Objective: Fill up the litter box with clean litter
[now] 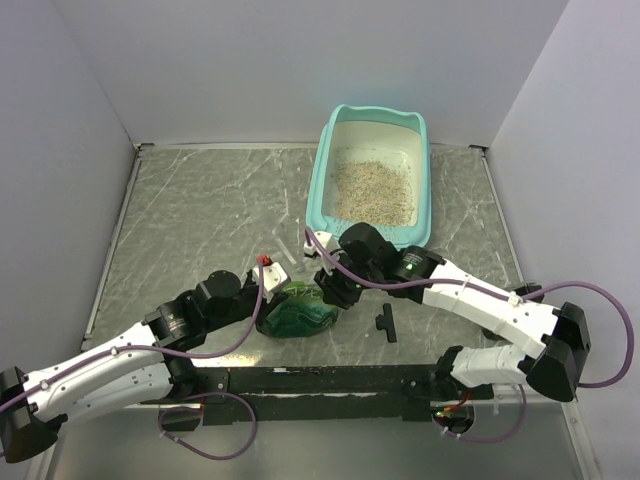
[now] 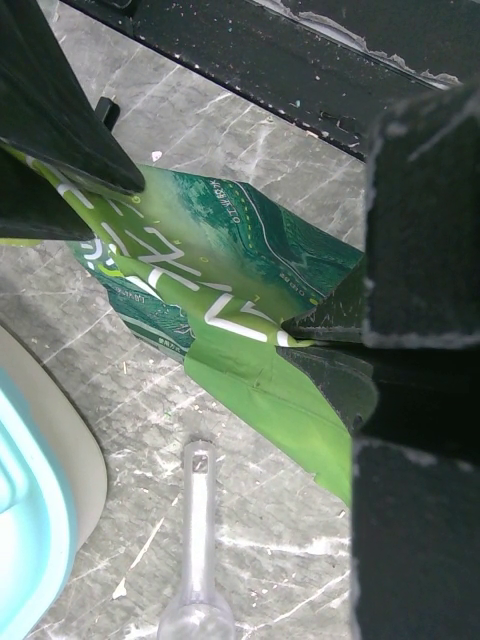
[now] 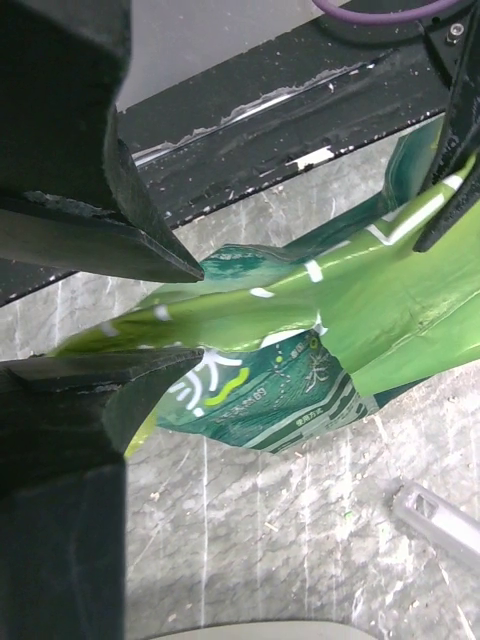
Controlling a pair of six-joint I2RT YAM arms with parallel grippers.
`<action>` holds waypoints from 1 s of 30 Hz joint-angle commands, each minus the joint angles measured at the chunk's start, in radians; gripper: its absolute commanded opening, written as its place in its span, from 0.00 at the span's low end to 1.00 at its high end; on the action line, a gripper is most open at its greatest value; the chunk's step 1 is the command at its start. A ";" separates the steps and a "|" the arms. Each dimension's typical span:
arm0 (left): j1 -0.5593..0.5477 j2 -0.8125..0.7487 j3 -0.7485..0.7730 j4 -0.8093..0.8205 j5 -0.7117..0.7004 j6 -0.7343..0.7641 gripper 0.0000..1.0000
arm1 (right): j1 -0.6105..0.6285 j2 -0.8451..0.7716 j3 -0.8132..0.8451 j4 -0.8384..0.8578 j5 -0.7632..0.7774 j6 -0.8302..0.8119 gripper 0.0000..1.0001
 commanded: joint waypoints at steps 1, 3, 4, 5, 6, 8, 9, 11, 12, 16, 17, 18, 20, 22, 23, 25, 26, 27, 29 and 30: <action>0.019 -0.018 0.007 0.034 -0.082 0.003 0.01 | -0.005 -0.036 -0.021 -0.062 0.004 -0.010 0.40; 0.018 -0.024 0.007 0.034 -0.088 0.005 0.01 | -0.005 -0.030 -0.028 -0.065 0.007 -0.007 0.40; 0.018 -0.027 0.006 0.035 -0.087 0.005 0.01 | -0.005 -0.018 -0.033 -0.063 0.010 -0.004 0.40; 0.018 -0.027 0.006 0.037 -0.087 0.005 0.01 | -0.005 -0.010 -0.034 -0.062 0.012 0.001 0.40; 0.018 -0.034 0.006 0.037 -0.088 0.003 0.01 | -0.005 -0.003 -0.038 -0.063 0.007 -0.003 0.21; 0.018 -0.037 0.004 0.034 -0.093 0.005 0.01 | -0.008 0.011 -0.045 -0.047 0.044 0.012 0.00; 0.018 -0.040 0.004 0.034 -0.099 0.005 0.01 | -0.011 0.013 -0.057 -0.039 0.055 0.013 0.00; 0.018 -0.044 0.003 0.032 -0.102 0.005 0.01 | -0.035 0.014 -0.064 -0.030 0.046 0.021 0.00; 0.018 -0.050 0.003 0.034 -0.101 0.005 0.01 | -0.035 0.016 -0.064 -0.030 0.038 0.018 0.00; 0.018 -0.054 0.003 0.034 -0.098 0.005 0.01 | -0.040 -0.007 -0.061 -0.014 0.074 0.048 0.11; 0.018 -0.052 0.004 0.032 -0.096 0.005 0.01 | -0.043 -0.013 -0.051 -0.020 0.079 0.053 0.27; 0.018 -0.052 0.004 0.032 -0.091 0.005 0.01 | -0.043 -0.030 -0.044 -0.028 0.094 0.061 0.33; 0.018 -0.051 0.006 0.034 -0.088 0.005 0.01 | -0.045 -0.055 -0.021 -0.052 0.165 0.101 0.46; 0.018 -0.051 0.007 0.032 -0.088 0.005 0.01 | -0.046 -0.104 -0.012 -0.068 0.223 0.148 0.51; 0.018 -0.054 0.007 0.031 -0.087 0.003 0.01 | -0.048 -0.142 -0.005 -0.080 0.301 0.164 0.57; 0.018 -0.060 0.007 0.032 -0.085 0.005 0.01 | -0.058 -0.180 -0.016 -0.086 0.378 0.226 0.65; 0.018 -0.067 0.007 0.035 -0.087 0.005 0.01 | -0.080 -0.220 -0.028 -0.088 0.439 0.254 0.68; 0.018 -0.072 0.006 0.036 -0.087 0.003 0.01 | -0.092 -0.242 -0.031 -0.103 0.461 0.310 0.69; 0.018 -0.086 0.004 0.040 -0.084 0.005 0.01 | -0.112 -0.315 -0.053 -0.108 0.521 0.357 0.64; 0.018 -0.089 0.003 0.040 -0.085 0.005 0.01 | -0.115 -0.341 -0.065 -0.106 0.539 0.409 0.62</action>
